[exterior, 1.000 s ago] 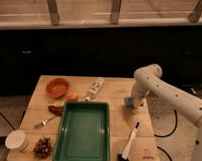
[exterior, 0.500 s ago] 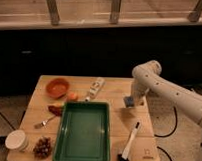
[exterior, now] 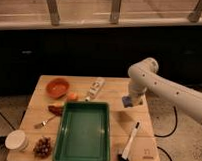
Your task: Place sponge in tray
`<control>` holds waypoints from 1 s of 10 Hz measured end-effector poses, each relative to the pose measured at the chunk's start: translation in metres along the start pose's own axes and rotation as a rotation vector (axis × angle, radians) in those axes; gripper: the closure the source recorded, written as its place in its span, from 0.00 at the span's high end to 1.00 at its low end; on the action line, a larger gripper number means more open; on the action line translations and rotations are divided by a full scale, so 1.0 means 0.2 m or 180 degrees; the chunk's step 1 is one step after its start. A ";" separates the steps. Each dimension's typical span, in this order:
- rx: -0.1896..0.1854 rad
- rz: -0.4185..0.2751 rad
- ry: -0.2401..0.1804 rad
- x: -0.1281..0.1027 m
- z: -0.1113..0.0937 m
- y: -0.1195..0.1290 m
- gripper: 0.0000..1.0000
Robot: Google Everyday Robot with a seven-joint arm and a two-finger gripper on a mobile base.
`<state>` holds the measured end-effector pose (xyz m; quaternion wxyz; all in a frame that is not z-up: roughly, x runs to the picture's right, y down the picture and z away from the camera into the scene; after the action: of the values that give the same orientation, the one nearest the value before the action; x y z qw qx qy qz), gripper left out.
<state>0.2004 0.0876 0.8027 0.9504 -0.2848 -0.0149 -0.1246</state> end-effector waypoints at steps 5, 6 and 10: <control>0.0026 -0.0228 0.0069 -0.14 -0.08 0.02 0.03; 0.0016 -0.0262 0.0091 -0.15 -0.09 0.04 0.03; 0.0019 -0.0464 0.0130 -0.26 -0.15 0.05 0.03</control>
<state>0.1510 0.0911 0.7680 0.9397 -0.2774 -0.0166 -0.1992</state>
